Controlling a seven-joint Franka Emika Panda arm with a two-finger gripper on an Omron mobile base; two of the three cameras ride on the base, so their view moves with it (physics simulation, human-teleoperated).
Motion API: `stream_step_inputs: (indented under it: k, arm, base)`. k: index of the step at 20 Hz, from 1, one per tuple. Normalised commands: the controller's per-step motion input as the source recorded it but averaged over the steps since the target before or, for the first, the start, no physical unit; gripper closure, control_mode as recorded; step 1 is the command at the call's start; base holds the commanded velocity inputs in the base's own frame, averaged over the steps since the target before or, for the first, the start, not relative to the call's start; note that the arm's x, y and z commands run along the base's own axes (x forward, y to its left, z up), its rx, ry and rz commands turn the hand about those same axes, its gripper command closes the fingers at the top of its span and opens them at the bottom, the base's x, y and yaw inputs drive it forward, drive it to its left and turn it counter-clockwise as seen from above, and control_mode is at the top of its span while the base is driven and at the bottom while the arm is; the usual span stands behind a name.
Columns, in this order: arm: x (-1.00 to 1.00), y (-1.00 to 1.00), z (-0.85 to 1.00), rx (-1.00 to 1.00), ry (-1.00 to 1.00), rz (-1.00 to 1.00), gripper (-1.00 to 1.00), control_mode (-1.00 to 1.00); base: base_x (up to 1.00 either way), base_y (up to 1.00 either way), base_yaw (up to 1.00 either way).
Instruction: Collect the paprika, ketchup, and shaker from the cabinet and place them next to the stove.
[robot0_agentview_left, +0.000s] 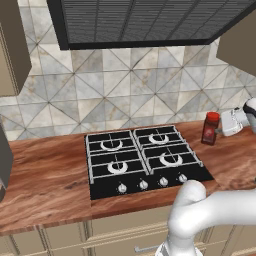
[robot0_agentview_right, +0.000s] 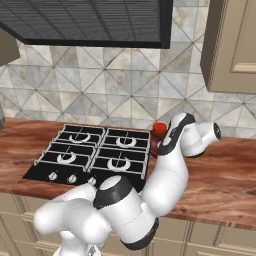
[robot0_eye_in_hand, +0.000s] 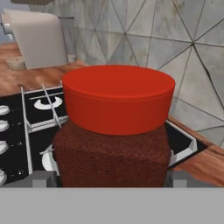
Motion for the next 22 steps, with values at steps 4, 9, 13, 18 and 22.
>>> stream_step_inputs:
  k: [4,9,13,18,22]
  arm:
    - [0.20,-0.17,-0.22,0.00,0.00,0.00,1.00,-1.00]
    - [0.20,-0.14,-0.22,0.00,0.00,0.00,1.00,-1.00]
    - [0.18,-0.07,-0.26,0.00,0.00,0.00,1.00,-1.00]
    - [0.21,0.00,-0.28,0.00,0.00,0.00,1.00,-1.00]
    - [0.24,0.00,-0.20,0.00,0.00,0.00,1.00,-1.00]
  base:
    - [0.00,0.00,0.00]
    - [0.00,0.00,0.00]
    - [0.00,0.00,0.00]
    - [0.00,0.00,0.00]
    - [0.00,0.00,0.00]
